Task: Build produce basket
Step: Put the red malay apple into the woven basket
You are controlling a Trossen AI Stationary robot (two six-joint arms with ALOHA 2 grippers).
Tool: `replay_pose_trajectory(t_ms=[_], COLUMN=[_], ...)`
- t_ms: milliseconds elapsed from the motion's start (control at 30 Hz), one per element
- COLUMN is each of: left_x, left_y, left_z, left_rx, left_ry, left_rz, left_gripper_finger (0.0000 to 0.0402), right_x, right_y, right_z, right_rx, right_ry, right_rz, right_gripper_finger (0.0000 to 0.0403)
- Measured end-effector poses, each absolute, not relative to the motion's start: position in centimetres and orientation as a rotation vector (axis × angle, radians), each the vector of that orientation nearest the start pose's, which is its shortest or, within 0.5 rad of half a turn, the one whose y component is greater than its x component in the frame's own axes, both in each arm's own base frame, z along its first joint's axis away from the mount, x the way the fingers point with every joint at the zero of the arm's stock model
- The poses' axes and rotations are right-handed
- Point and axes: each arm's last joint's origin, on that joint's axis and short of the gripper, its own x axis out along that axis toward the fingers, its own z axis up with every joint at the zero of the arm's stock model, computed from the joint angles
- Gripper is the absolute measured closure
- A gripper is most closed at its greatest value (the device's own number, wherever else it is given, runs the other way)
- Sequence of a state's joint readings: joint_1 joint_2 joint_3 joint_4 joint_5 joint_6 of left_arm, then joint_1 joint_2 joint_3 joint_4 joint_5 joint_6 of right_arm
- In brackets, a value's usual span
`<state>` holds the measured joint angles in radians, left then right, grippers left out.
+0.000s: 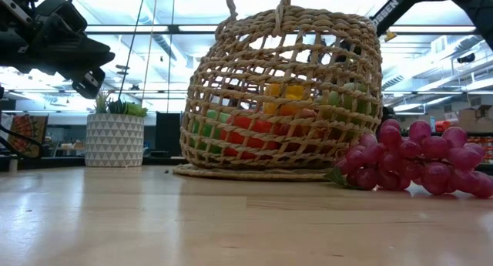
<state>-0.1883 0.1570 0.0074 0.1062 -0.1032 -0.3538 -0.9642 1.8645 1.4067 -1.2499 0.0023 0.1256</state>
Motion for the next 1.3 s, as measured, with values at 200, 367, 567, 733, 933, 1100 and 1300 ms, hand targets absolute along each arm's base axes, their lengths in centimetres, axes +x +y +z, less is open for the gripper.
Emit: replay_pose_trajectory(t_ms=[200, 367, 567, 733, 933, 1100, 1300], left_x=[10.6, 10.6, 10.6, 10.6, 10.6, 10.6, 10.6], left_y=[-1.7, -1.7, -1.7, -1.7, -1.7, -1.7, -1.7], left_z=[16.3, 16.3, 16.3, 16.3, 16.3, 16.3, 16.3], left_rx=[-0.347, -0.348, -0.348, -0.347, -0.347, -0.347, -0.348], left_ry=[0.057, 0.057, 0.057, 0.057, 0.057, 0.057, 0.058], left_rz=[-0.077, -0.077, -0.077, -0.077, -0.077, -0.077, -0.077], left_gripper_finger=[0.0339, 0.0344, 0.034, 0.034, 0.0343, 0.0338, 0.0344], right_x=[21.7, 21.4, 19.0, 16.5, 14.4, 13.6, 14.3], right_y=[-23.0, -22.0, -24.3, -26.1, -28.0, -28.8, -29.5], right_z=[21.8, 24.1, 25.5, 25.6, 25.6, 25.1, 23.0], right_rx=[1.018, 0.765, 0.734, 0.734, 0.827, 0.919, 0.938], right_ry=[1.53, 1.551, 1.42, 1.431, 1.326, 1.272, 1.344], right_rz=[-0.48, -0.616, -0.854, -1.013, -1.075, -1.077, -1.078], right_gripper_finger=[0.0023, 0.0024, 0.0024, 0.0024, 0.0023, 0.0023, 0.0023])
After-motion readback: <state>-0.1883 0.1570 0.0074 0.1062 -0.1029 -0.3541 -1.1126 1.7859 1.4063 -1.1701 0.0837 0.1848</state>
